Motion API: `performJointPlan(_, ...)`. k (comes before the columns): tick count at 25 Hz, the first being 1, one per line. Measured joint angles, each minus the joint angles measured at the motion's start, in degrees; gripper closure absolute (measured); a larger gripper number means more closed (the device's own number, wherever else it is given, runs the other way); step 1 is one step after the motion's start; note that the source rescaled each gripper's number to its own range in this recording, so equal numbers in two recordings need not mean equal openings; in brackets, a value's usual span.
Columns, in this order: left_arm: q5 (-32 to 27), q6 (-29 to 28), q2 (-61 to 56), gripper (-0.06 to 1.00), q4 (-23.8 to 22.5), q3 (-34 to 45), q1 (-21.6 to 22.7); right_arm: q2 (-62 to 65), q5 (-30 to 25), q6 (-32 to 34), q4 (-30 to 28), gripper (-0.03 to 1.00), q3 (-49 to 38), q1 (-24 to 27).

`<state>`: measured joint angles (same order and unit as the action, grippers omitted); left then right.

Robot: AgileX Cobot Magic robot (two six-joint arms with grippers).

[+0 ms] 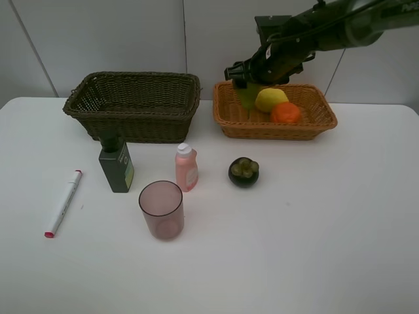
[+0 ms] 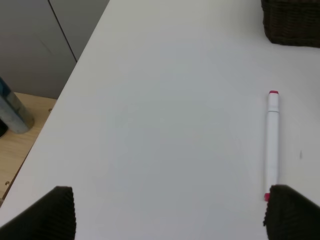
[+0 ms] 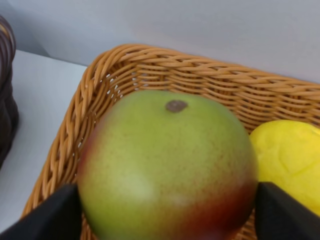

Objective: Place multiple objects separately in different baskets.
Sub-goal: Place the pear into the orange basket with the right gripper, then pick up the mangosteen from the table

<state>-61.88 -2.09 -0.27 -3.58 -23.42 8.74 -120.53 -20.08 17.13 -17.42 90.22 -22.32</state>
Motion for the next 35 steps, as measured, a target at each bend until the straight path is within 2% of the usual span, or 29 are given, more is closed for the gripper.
performJointPlan(4,0.0,0.0,0.0,-0.05,0.0,0.0,0.0,0.0,-0.3,-0.1,0.3,0.78,0.0,0.0)
performJointPlan(5,0.0,0.0,0.0,-0.05,0.0,0.0,0.0,0.0,-0.4,-0.4,0.3,0.75,0.0,0.0)
performJointPlan(6,0.0,0.0,0.0,-0.05,0.0,0.0,0.0,0.0,-0.4,-0.7,0.3,0.56,0.0,0.0)
performJointPlan(7,0.0,0.0,0.0,-0.05,0.0,0.0,0.0,0.0,-0.3,-0.9,0.3,0.32,0.0,0.0)
performJointPlan(8,0.0,0.0,0.0,-0.05,0.0,0.0,0.0,0.0,-0.3,-0.9,0.3,0.19,0.0,0.0)
performJointPlan(10,0.0,0.0,0.0,-0.05,0.0,0.0,0.0,0.0,-0.3,-1.1,0.2,0.04,0.0,0.0)
performJointPlan(12,0.0,0.0,0.0,-0.05,0.0,0.0,0.0,0.0,-0.3,-1.1,0.2,-0.01,0.0,0.0)
performJointPlan(19,0.0,0.0,0.0,-0.05,0.0,0.0,0.0,0.0,-0.4,-1.2,0.2,-0.03,0.0,0.0)
performJointPlan(23,0.0,0.0,0.0,-0.05,0.0,0.0,0.0,1.8,-4.5,-1.3,0.3,-0.03,0.0,0.0)
performJointPlan(30,0.0,0.0,0.0,-0.05,0.0,0.0,0.0,11.8,-20.0,-2.7,1.3,-0.03,0.1,-1.8)
performJointPlan(35,0.0,0.0,0.0,-0.05,0.0,0.0,0.0,15.2,-33.5,-4.5,8.5,-0.03,0.2,-4.1)
